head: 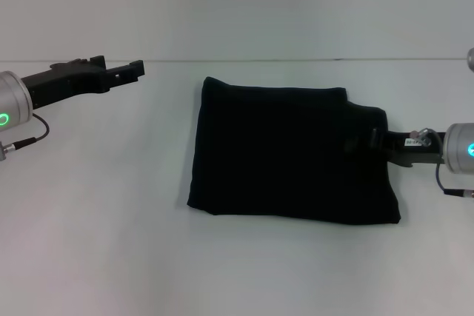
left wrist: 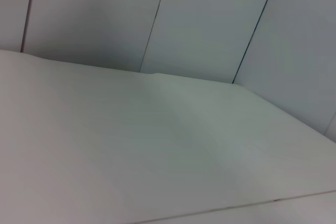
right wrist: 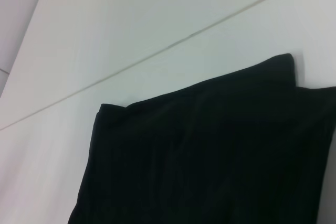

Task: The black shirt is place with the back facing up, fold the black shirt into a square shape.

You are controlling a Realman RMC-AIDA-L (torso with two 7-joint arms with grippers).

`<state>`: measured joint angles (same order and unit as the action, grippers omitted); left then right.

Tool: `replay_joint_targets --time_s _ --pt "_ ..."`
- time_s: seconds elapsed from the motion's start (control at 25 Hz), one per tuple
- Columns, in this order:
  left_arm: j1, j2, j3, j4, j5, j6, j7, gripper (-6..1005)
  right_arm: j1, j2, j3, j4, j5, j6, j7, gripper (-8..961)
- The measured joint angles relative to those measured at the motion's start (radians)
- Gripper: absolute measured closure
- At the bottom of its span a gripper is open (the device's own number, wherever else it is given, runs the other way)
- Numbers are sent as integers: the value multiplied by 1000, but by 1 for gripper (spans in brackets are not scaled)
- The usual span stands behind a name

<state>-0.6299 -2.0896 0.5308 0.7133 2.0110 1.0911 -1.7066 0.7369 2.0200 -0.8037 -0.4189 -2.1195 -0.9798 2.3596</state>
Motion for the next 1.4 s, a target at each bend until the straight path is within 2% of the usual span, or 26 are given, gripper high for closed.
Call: replay_joint_targets --time_s 0.12,0.48,0.76,0.8,0.88,1.0,1.08,1.24,1.32,1.4 --pt "0 -2 1 -1 0 0 0 66 -1 -6 0 -1 0 -9 0 824" --pt "-2 -3 1 -2 0 -3 -1 66 -9 -6 2 -1 0 -10 2 816" --pt "-16 -1 6 -4 0 3 -18 66 -76 1 71 -103 6 -49 -40 810" --pt "-17 -1 5 -4 0 3 -19 66 -87 0 94 -118 11 -65 -55 776" --pt "-21 -4 5 -5 0 4 -24 66 -102 -8 132 -132 22 -98 -79 708" --pt "-24 -5 7 -8 0 3 -30 66 -119 -33 176 -140 31 -131 -94 606" --pt "-27 -6 7 -11 0 4 -36 66 -124 -55 190 -145 34 -156 -100 358" --pt "-37 -6 8 -16 0 12 -43 66 -110 -102 174 -141 15 -209 -93 274" --pt "-40 -6 9 -17 0 21 -43 66 -95 -121 163 -137 -11 -220 -68 232" --pt "-42 -6 10 -17 0 29 -43 66 -81 -130 159 -135 -33 -223 -37 190"
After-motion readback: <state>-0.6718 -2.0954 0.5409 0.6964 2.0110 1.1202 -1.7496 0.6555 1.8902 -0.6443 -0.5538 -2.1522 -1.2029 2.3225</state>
